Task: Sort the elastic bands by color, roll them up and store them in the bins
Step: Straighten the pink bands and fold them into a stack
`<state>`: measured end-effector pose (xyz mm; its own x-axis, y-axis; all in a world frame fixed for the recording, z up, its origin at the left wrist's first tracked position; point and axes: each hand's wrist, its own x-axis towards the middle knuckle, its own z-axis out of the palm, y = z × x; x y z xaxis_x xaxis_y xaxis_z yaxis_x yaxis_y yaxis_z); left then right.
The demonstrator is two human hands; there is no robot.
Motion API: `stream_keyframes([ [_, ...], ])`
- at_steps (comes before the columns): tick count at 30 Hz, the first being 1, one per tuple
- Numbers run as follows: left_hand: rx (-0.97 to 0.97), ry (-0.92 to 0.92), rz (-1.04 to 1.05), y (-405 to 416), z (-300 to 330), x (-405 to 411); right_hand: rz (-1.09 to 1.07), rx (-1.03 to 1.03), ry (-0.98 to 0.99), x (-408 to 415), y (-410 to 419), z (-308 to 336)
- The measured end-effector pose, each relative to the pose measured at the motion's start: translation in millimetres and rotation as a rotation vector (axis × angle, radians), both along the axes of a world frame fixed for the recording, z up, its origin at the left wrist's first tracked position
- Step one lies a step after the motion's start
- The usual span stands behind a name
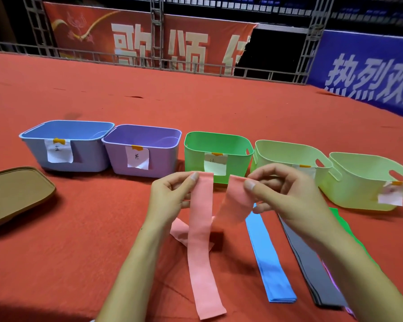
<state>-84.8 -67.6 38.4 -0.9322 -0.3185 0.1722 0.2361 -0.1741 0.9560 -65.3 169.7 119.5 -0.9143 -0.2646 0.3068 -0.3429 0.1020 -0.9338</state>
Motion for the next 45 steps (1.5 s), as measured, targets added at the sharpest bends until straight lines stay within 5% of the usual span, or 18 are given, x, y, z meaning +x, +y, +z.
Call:
stream_keyframes([
  [8,0.045,-0.008,-0.07,2,6,7,0.03,-0.116,0.027,21,1,30],
  [16,0.009,-0.024,-0.152,7,5,7,0.049,-0.133,-0.151,-11,-38,-27],
  [25,0.04,-0.019,-0.209,7,6,7,-0.107,0.018,0.154,-40,-58,-58],
  [45,0.04,0.004,-0.253,11,12,12,-0.161,-0.005,0.133,-46,-59,-61],
])
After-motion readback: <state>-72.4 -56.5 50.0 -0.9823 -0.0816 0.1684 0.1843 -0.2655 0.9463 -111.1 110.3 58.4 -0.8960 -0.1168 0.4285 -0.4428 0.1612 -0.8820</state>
